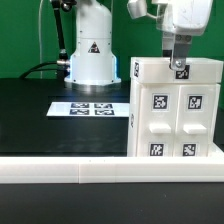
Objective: Assemble cabinet
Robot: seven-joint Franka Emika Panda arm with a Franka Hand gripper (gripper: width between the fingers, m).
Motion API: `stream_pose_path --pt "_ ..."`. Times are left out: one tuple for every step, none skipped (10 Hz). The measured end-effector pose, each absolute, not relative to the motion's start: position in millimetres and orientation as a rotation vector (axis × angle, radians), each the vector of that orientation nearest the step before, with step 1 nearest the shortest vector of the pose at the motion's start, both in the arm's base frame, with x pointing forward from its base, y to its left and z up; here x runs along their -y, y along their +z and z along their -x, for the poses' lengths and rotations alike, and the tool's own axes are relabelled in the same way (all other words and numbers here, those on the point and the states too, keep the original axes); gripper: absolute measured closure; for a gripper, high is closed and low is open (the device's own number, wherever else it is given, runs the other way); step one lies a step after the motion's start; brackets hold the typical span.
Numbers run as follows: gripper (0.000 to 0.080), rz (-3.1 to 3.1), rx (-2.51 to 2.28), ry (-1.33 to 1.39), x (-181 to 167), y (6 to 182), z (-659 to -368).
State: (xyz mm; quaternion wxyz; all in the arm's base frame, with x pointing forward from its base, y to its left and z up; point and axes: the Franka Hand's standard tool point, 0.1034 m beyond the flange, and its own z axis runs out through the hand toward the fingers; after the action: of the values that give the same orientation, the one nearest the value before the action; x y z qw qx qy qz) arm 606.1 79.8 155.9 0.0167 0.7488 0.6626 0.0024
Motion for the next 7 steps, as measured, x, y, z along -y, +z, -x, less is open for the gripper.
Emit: stream_pose_path --pt "0.0027 -2.331 -2.056 0.007 -79.2 155.8 -606.0" --pt "0.02 -2.337 -2.049 0.007 -78.8 155.6 -606.0" --pt "0.0244 -2.356 -2.028 0.007 -78.7 155.5 -605.9" --pt "0.0244 -2.356 -2.028 0.007 -78.5 155.5 -605.9" --pt "0.0244 -2.392 -1.988 0.009 -78.7 155.4 -605.9" --pt "0.0244 -2.514 -1.832 0.011 -78.6 155.2 -605.7" --pt "0.0244 -2.546 -1.788 0.012 -78.7 155.1 -605.7"
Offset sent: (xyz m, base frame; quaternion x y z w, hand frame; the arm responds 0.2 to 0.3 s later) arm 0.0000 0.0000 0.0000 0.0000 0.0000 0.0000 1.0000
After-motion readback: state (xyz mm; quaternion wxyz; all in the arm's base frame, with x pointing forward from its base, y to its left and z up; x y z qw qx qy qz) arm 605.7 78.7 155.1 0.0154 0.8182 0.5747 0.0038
